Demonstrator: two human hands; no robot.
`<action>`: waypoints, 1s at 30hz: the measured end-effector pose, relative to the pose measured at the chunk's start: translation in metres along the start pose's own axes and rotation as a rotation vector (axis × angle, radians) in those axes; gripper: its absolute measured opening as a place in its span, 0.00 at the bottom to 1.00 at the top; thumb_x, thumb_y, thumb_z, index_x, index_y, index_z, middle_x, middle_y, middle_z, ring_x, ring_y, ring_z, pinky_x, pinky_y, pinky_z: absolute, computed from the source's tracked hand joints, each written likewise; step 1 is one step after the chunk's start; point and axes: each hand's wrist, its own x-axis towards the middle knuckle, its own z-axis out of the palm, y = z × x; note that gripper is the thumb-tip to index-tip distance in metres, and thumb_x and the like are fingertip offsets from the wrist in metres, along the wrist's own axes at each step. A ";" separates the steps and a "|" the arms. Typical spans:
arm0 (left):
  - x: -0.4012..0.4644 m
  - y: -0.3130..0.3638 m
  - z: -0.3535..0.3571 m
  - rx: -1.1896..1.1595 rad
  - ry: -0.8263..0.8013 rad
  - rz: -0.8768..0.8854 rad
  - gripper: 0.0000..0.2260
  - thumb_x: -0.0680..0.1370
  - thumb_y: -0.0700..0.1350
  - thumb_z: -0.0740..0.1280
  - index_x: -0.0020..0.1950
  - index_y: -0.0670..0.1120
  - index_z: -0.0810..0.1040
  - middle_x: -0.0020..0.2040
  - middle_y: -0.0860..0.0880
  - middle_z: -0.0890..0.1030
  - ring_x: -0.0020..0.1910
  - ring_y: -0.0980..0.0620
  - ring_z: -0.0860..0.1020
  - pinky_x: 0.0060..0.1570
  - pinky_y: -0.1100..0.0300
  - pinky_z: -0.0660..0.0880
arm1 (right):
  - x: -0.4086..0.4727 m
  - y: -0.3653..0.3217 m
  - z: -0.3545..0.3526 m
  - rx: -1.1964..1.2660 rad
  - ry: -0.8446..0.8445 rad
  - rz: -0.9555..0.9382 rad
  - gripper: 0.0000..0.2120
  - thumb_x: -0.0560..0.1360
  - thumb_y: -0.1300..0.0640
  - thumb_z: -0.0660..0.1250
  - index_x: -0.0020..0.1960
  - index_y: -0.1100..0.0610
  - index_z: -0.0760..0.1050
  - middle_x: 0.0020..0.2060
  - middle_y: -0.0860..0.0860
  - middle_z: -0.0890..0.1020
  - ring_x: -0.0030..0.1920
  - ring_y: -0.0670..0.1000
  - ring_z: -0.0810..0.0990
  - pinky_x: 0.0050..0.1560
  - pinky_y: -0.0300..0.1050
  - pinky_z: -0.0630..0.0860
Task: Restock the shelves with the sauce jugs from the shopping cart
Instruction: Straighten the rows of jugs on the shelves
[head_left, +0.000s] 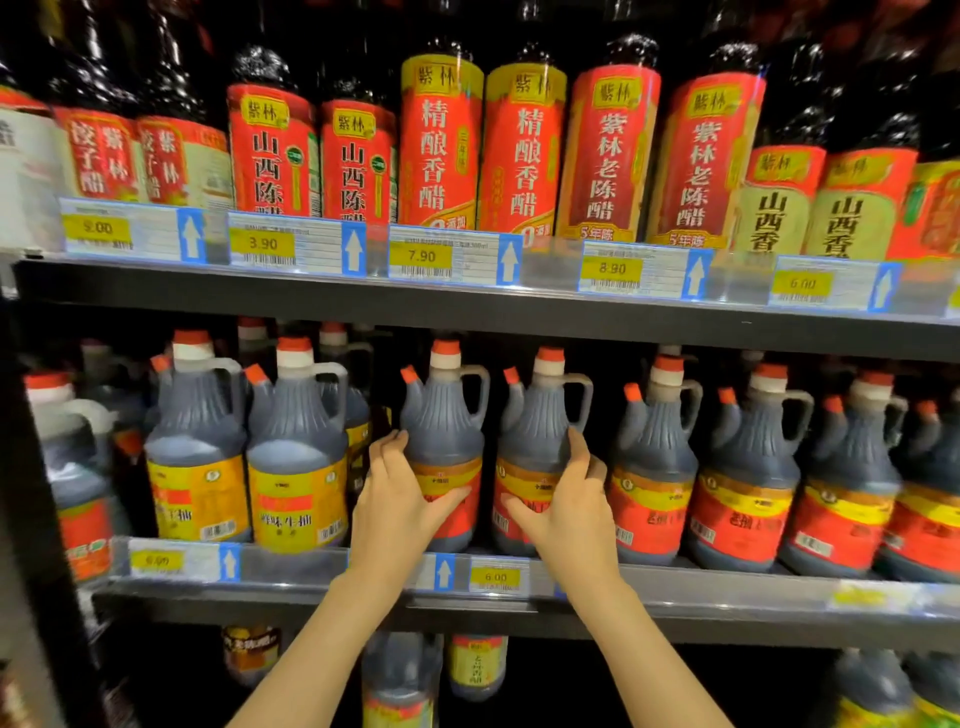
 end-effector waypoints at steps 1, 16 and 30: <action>-0.001 0.000 -0.001 -0.021 0.003 0.004 0.39 0.67 0.53 0.75 0.69 0.38 0.62 0.67 0.41 0.67 0.63 0.39 0.71 0.55 0.48 0.71 | 0.000 0.001 0.000 0.004 0.002 -0.005 0.48 0.68 0.46 0.73 0.76 0.55 0.46 0.65 0.60 0.66 0.58 0.61 0.76 0.53 0.50 0.76; -0.009 -0.012 -0.018 -0.087 0.028 0.005 0.38 0.67 0.52 0.76 0.69 0.39 0.62 0.67 0.43 0.68 0.64 0.42 0.71 0.56 0.51 0.71 | -0.014 -0.005 -0.002 0.061 -0.001 -0.059 0.48 0.68 0.46 0.73 0.76 0.54 0.45 0.64 0.58 0.66 0.61 0.57 0.74 0.55 0.45 0.74; -0.007 -0.015 -0.019 -0.118 -0.008 0.017 0.39 0.67 0.51 0.76 0.70 0.39 0.62 0.67 0.42 0.68 0.66 0.42 0.69 0.59 0.50 0.69 | -0.015 -0.006 -0.002 0.102 -0.003 -0.060 0.48 0.68 0.47 0.73 0.76 0.54 0.45 0.64 0.57 0.65 0.62 0.57 0.74 0.55 0.45 0.74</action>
